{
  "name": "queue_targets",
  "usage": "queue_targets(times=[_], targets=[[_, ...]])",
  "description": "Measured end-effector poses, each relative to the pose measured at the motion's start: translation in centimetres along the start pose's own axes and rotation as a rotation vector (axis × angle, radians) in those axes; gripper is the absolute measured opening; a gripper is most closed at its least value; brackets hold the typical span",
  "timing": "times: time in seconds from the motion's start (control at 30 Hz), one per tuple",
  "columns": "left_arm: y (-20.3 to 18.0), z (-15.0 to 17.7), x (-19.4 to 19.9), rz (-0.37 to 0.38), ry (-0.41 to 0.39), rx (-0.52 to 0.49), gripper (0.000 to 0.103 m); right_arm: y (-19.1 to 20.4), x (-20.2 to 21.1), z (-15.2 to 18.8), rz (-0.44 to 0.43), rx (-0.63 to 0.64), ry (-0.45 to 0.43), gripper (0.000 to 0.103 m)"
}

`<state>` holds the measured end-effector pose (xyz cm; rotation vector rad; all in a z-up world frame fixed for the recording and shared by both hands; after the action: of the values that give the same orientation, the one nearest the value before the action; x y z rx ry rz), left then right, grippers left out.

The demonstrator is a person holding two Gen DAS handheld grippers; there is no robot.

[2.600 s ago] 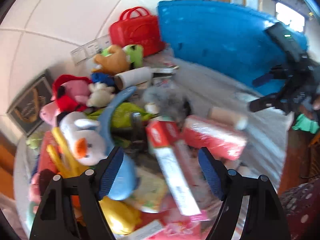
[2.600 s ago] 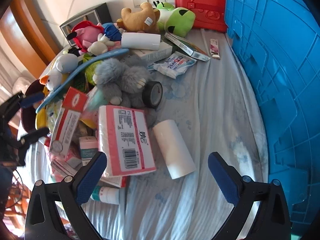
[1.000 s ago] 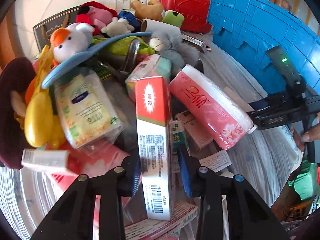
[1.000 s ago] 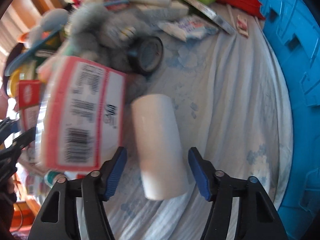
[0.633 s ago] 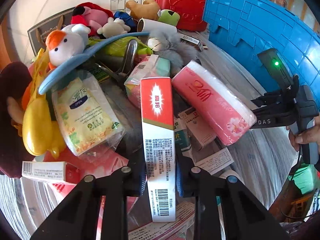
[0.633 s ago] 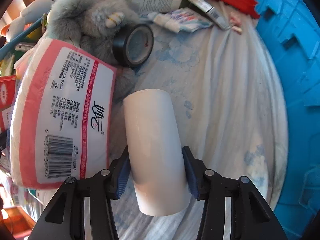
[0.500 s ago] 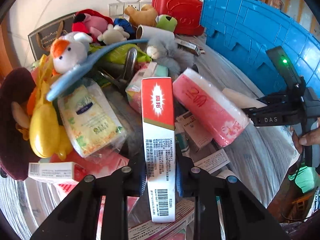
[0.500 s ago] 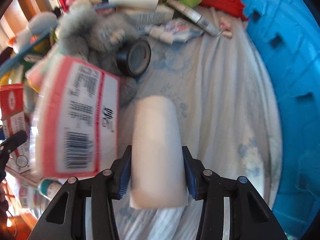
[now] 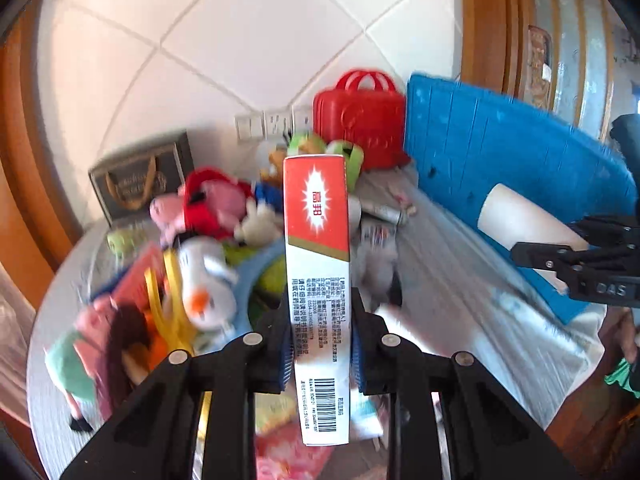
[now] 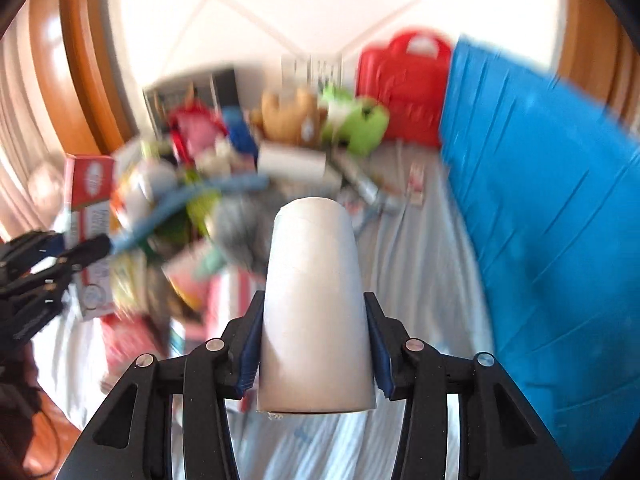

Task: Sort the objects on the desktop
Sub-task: 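Lift paper roll and red-white box and carry them over the blue crate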

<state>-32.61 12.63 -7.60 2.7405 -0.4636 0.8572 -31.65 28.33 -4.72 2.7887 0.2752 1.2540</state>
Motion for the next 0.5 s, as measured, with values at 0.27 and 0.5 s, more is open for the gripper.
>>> queue_targets(times=[0.27,0.5], targets=[[-3.2,-9.4,3.5,0.036,-0.200,-0.060,0.023,0.7,10.0,-6.0,0.087,-0.004,-0.280,0.045],[-11.5,-14.8,6.8,0.152,-0.314,-0.123,0.023,-2.9,19.2,-6.2,0.224,-0.109,-0.453,0.045]])
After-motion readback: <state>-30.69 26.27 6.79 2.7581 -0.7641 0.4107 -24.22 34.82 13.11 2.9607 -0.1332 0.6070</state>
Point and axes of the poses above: each gripper's, at about its wrist camera, not at the fingertips, and x roughly against the way its jaws point, y to its left, z to its underside, the point moved 5 cm from there along -x, roughly the way its jaws point, and after that the axes turned 11 degrees about -z, right-handed, at the moved point
